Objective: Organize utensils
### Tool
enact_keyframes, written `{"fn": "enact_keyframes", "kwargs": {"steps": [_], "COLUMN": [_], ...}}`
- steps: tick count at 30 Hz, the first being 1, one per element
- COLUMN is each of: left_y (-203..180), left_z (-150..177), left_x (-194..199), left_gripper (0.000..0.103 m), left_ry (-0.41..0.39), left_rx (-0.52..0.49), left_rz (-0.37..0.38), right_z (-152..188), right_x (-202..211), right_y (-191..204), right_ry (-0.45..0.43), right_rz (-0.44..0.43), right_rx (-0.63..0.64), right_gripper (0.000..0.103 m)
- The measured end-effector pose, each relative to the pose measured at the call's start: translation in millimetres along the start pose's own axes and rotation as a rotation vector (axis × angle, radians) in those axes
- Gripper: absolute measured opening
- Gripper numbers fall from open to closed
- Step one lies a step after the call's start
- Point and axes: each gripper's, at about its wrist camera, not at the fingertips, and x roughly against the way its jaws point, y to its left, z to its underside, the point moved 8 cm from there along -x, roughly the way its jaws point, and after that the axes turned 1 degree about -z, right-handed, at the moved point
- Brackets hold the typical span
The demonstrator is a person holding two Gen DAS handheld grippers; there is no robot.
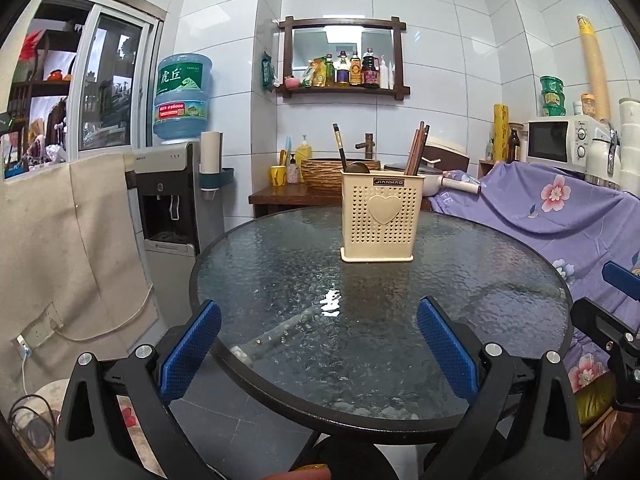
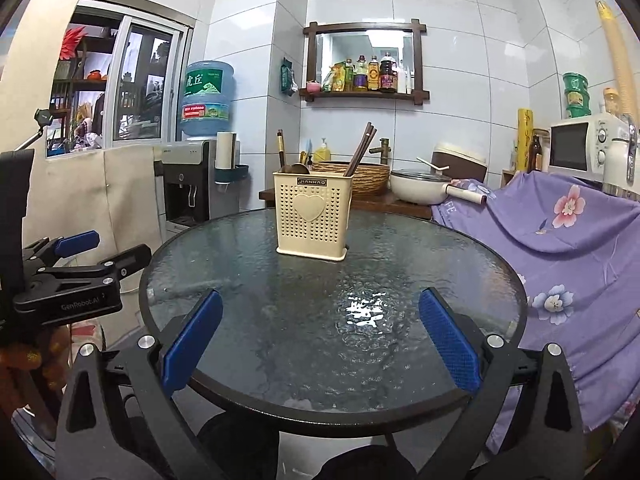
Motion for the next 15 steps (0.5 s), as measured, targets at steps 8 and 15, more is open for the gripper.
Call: {"fn": "enact_keyframes", "kwargs": {"steps": [8, 15], "left_y": [-7.1, -10.9], "left_z": [1.9, -0.5], "left_x": [0.2, 2.5], "left_gripper": [0.096, 0.096], "left_ry": [0.014, -0.003], "left_rx": [-0.015, -0.032], "left_rz": [0.022, 0.016], "right_z": [0.3, 0.8], "right_x": [-3.8, -4.5], "right_y": [-2.3, -6.0], "right_ry": [0.011, 0.008], "right_rz": [-0.005, -0.003], "right_rx": [-0.014, -0.03], "right_gripper": [0.097, 0.097]}}
